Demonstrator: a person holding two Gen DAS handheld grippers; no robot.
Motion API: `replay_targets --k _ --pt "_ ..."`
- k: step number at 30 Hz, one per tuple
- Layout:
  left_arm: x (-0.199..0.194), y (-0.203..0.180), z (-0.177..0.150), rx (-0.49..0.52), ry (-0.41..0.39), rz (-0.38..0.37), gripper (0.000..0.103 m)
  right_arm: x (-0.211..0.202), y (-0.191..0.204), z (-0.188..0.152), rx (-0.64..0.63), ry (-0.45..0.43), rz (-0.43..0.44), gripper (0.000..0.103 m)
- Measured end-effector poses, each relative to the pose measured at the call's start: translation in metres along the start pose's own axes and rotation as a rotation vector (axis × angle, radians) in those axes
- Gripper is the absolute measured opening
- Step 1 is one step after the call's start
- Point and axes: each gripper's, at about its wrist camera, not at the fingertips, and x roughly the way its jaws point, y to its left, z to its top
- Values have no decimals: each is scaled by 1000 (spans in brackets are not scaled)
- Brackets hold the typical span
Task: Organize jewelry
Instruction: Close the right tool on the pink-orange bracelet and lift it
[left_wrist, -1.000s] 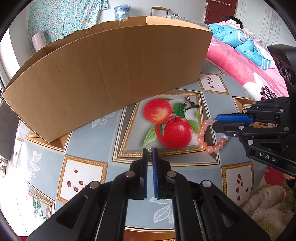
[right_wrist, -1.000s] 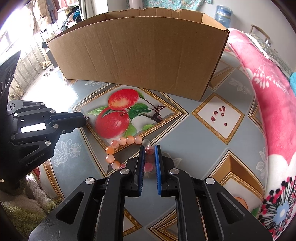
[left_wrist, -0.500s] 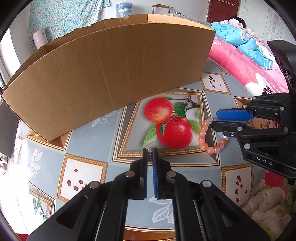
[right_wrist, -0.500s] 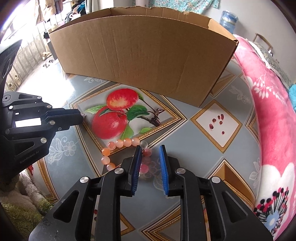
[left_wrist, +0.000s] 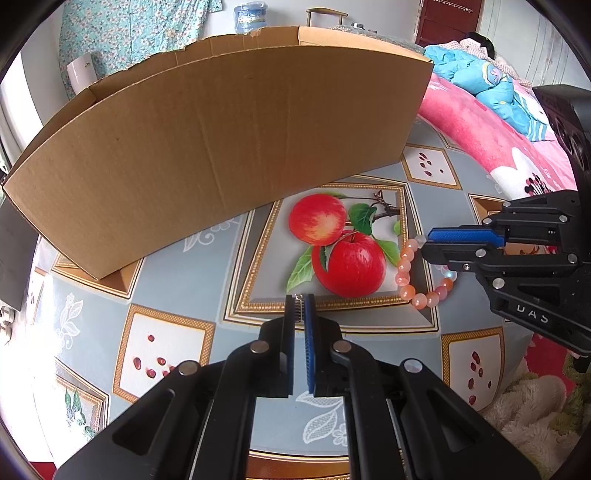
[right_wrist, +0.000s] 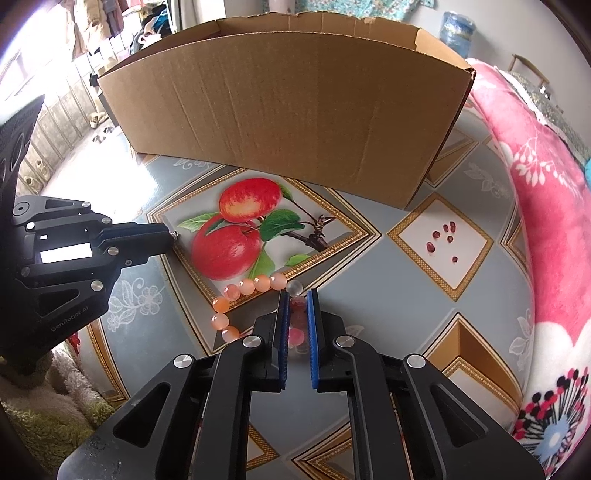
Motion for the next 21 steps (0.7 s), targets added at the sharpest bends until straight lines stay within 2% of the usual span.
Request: replay_targets --k 21 --pt "-1 0 0 -2 -2 -1 4 -17 3 7 -6 -62 -24 7"
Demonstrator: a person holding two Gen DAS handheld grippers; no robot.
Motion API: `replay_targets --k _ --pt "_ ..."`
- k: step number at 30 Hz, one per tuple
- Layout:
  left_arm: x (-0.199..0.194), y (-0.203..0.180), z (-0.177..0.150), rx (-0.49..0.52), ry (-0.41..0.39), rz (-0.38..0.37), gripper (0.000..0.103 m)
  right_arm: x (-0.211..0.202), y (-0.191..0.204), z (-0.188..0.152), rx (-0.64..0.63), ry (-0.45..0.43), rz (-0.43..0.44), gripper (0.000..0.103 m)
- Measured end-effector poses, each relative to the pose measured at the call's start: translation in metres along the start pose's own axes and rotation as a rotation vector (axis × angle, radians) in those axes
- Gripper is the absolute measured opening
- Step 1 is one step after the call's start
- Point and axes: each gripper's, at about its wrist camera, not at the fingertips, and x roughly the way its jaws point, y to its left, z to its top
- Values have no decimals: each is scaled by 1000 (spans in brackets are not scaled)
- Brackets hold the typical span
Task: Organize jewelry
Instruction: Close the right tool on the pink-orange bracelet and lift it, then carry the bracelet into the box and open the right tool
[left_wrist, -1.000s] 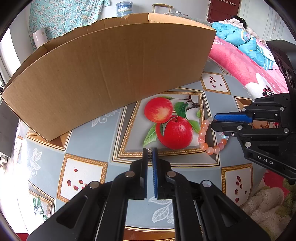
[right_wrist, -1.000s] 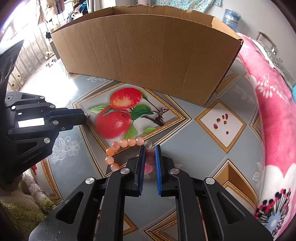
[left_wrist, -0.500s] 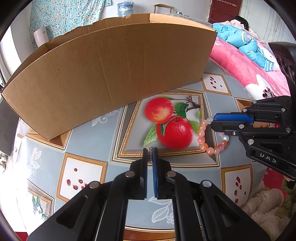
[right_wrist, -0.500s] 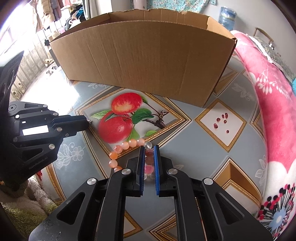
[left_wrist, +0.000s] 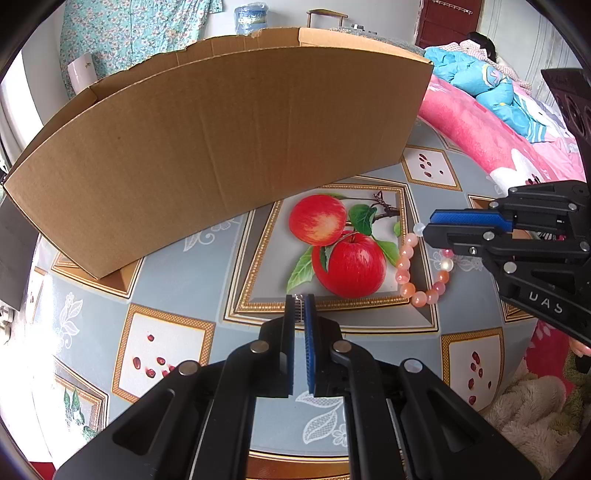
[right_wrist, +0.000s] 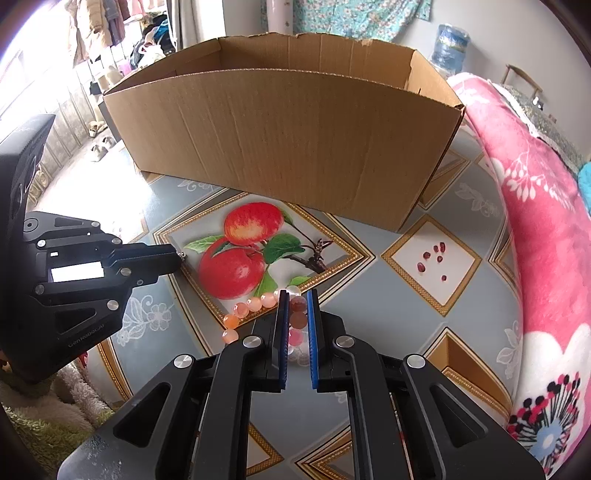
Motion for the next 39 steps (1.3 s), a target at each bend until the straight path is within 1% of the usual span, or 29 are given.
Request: replay_targets --k 12,15,17,22,27,30,33,37,38,39 --pt "0 0 -1 -2 -2 -3 4 -6 6 -3 -5 -14 -20 7" --pt "-3 2 -2 -13 -20 -15 4 -8 7 -2 -8 -23 -26 7" --pt "-7 4 -4 -15 -38 -7 4 -12 8 -2 -6 -32 -31 7" --pt "-24 5 -4 -11 -98 -17 4 -23 9 0 -4 -58 -42 7" --pt "-44 8 -4 -16 -137 -43 4 -36 13 5 -14 -97 -51 7" --pt "-60 11 0 -17 -178 -51 4 -52 16 11 -28 -142 -63 7" --pt "-87 17 11 -14 -247 -67 4 -70 14 23 -40 -195 -60 7" --pt "-124 23 30 13 -344 -87 4 -104 17 46 -88 -311 -62 7" --pt "-130 24 34 20 -361 -83 4 -110 18 51 -101 -334 -62 7" --pt "-137 25 39 30 -382 -72 4 -119 17 58 -121 -378 -58 7"
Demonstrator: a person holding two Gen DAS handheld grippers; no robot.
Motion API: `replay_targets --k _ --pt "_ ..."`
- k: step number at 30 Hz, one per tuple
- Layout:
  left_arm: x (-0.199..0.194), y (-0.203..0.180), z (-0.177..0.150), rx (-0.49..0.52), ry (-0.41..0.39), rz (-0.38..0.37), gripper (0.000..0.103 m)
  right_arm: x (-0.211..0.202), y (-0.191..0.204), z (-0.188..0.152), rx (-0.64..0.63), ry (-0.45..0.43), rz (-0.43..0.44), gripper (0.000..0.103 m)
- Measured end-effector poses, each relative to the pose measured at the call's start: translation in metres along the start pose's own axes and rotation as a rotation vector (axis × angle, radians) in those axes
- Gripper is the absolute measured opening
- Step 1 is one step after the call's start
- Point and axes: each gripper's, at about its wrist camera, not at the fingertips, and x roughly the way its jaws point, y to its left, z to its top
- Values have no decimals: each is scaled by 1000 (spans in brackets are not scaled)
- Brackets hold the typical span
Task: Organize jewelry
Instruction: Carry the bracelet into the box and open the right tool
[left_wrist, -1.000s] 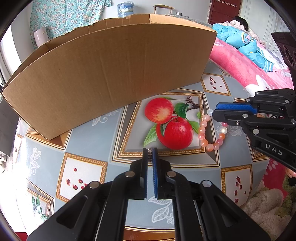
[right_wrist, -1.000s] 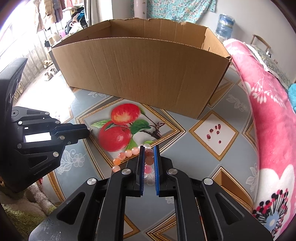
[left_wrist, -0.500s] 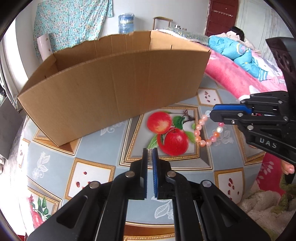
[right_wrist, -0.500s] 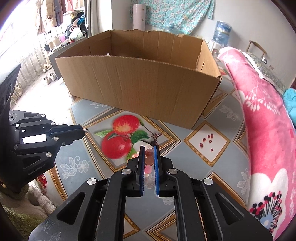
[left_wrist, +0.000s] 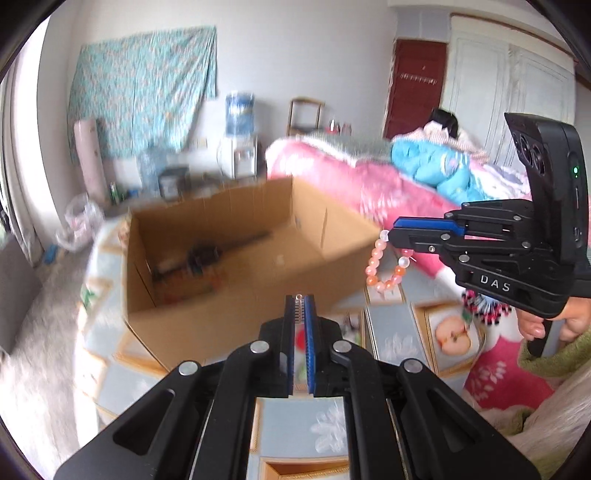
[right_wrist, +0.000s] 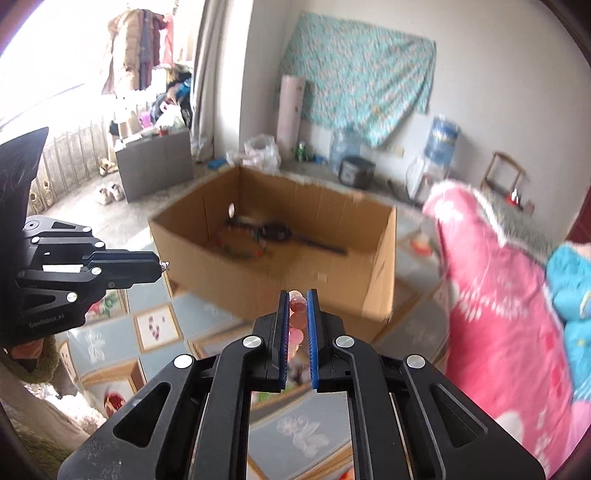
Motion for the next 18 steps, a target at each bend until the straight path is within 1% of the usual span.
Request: replay_targets --k 1,4,6,7,9,11,12,13,15,16,18 --pt "-5 1 10 18 -24 16 4 -3 -3 7 -11 -33 2 7" --pt "-7 10 30 31 -60 56 4 -1 -13 29 -17 -93 2 7" --pt "-5 23 37 17 -64 71 5 4 -23 43 -3 -119 26 7" --pt "-1 32 41 7 -51 78 5 8 -27 49 1 -126 43 7" --pt "11 45 46 -8 -9 76 5 22 -34 59 8 -123 77 7" --pt "31 65 48 -35 60 48 5 41 -42 65 30 -92 125 7" --pt "39 72 48 -45 87 40 5 54 -46 67 46 -67 164 7" --pt "55 83 48 -67 141 29 5 66 -49 68 62 -40 196 7" --pt "72 95 44 -89 201 13 5 91 -52 66 86 22 238 7" --pt "85 101 43 -99 240 -7 5 99 -51 65 92 46 252 7" --pt "98 107 41 -111 285 -30 5 121 -52 63 101 106 284 7"
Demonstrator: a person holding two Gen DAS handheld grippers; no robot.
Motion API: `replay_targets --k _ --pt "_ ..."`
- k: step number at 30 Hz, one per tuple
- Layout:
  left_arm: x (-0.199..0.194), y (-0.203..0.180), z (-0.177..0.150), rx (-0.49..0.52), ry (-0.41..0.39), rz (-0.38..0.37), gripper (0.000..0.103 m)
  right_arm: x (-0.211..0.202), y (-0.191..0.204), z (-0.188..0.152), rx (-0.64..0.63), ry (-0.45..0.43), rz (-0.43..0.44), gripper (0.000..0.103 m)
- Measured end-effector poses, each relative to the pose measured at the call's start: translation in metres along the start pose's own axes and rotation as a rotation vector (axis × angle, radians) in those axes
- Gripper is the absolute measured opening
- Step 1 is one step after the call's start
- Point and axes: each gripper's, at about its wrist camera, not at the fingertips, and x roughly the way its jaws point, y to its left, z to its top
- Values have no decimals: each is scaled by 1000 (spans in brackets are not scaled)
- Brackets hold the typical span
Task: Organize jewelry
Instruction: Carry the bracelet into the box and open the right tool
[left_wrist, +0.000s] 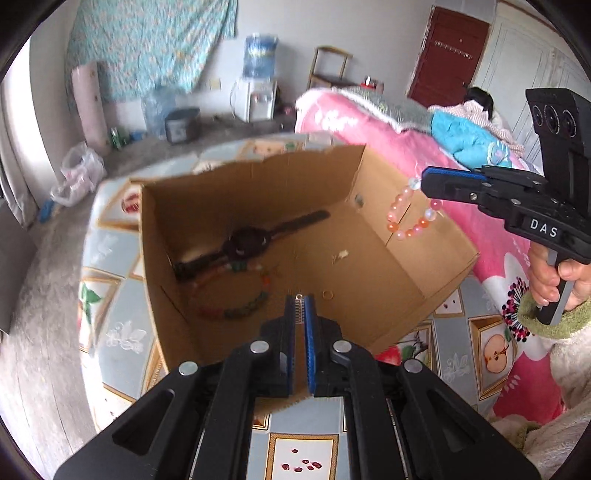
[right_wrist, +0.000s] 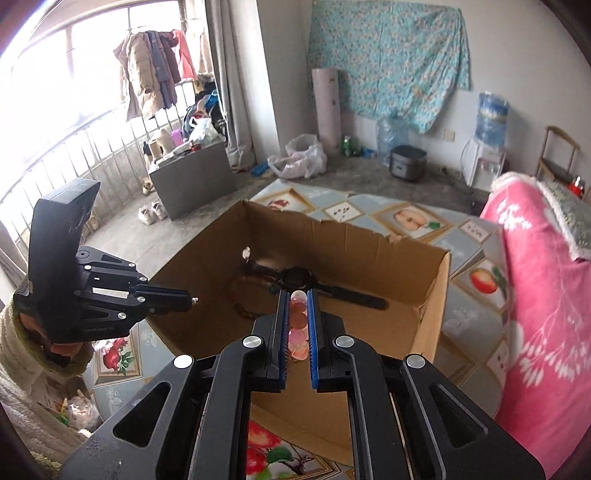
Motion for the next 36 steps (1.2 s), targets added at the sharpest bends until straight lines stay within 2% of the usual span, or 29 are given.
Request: replay_targets --k 6,8,9,12,15,17,19,20,22,25,27,28,30,31,33,35,36 --pt "25 3 -1 1 99 -14 5 21 -9 -4 31 119 67 7" --pt "26 5 -2 -10 112 -29 11 22 -12 -5 38 150 78 7" --pt "25 6 -4 -20 105 -38 17 23 -12 -6 41 160 84 7" --pt "15 10 -7 -38 56 -20 20 27 -16 -5 56 198 92 7" --pt "-9 20 -11 -105 -44 -12 21 34 -19 -8 89 249 127 7" --pt "-25 28 -14 -156 -107 13 26 40 -20 -10 100 276 134 8" --pt "-41 40 -19 -217 -173 41 36 41 -20 -13 99 296 105 11" --pt "-49 47 -23 -255 -207 58 39 38 -21 -14 93 293 75 12" --pt "-56 60 -30 -319 -247 58 52 32 -24 -15 91 282 27 18" --pt "-58 78 -42 -425 -268 1 59 18 -32 -18 120 243 -26 21" --pt "-51 85 -50 -478 -243 -40 61 3 -38 -22 139 204 -93 30" --pt "-48 87 -52 -494 -232 -53 62 -3 -40 -24 147 184 -127 41" --pt "-41 89 -59 -537 -216 -101 64 -17 -46 -31 174 136 -158 47" --pt "-38 89 -62 -559 -211 -128 64 -25 -50 -36 205 111 -204 54" --pt "-31 84 -66 -589 -207 -167 65 -37 -58 -44 247 69 -277 54" --pt "-23 82 -69 -611 -197 -210 66 -44 -67 -53 311 50 -269 59" --pt "-20 82 -71 -619 -190 -224 67 -44 -73 -58 355 49 -237 59"
